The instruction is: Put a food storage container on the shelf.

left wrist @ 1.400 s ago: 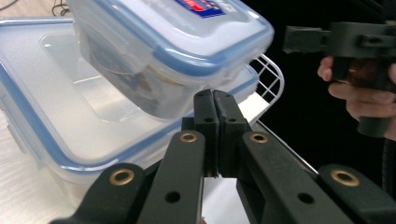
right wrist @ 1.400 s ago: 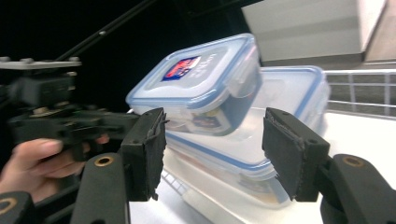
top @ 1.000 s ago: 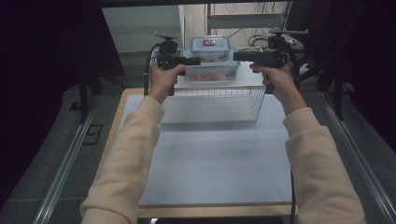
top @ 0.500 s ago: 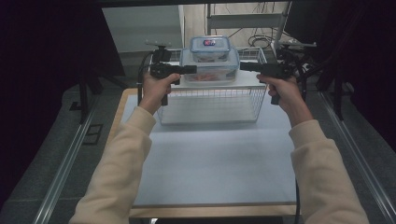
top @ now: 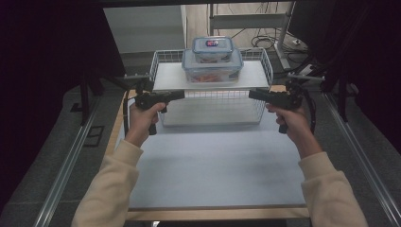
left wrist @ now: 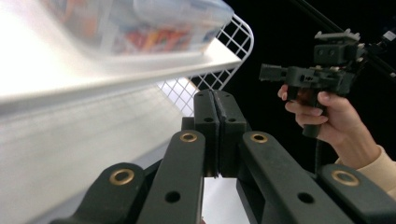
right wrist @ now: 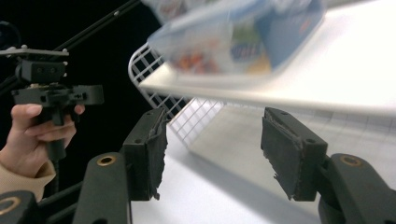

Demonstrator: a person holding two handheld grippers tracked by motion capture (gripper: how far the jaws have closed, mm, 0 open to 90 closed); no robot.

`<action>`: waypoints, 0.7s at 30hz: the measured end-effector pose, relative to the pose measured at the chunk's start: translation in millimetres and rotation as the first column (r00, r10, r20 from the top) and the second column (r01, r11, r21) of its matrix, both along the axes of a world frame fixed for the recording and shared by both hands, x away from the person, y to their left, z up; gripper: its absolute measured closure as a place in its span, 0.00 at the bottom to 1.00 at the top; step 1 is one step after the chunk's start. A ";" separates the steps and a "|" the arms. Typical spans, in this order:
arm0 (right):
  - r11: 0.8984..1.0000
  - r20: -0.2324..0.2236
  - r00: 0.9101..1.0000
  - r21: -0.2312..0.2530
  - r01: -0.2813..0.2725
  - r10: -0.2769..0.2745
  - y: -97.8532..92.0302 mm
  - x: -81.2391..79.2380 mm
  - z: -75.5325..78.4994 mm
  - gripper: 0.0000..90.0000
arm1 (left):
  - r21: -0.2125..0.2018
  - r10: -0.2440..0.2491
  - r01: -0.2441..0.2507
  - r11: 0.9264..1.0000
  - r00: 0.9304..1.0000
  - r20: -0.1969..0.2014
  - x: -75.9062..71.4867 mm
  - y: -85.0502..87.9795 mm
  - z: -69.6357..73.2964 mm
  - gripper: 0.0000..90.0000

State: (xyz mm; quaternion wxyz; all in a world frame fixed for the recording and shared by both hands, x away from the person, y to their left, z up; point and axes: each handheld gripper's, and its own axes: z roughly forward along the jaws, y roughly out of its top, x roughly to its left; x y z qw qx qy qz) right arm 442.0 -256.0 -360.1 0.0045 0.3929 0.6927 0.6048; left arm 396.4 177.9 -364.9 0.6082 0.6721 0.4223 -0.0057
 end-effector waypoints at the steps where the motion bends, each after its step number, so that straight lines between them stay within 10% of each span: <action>1: 1.000 -0.002 1.000 0.000 -0.002 0.002 -0.5 -4.1 -6.1 0.45 | 0.004 0.002 -0.002 1.000 1.000 0.001 -4.7 1.4 -5.5 0.99; 13: 0.997 -0.047 0.999 -0.068 -0.024 0.021 -8.4 -56.6 -84.9 0.45 | 0.063 0.026 -0.021 0.998 0.997 -0.072 -53.9 0.6 -84.8 0.93; 21: 0.987 -0.065 0.997 -0.151 -0.048 0.039 -5.4 -77.4 -116.1 0.41 | 0.163 0.064 -0.052 0.985 0.996 -0.067 -75.8 -11.5 -115.8 0.42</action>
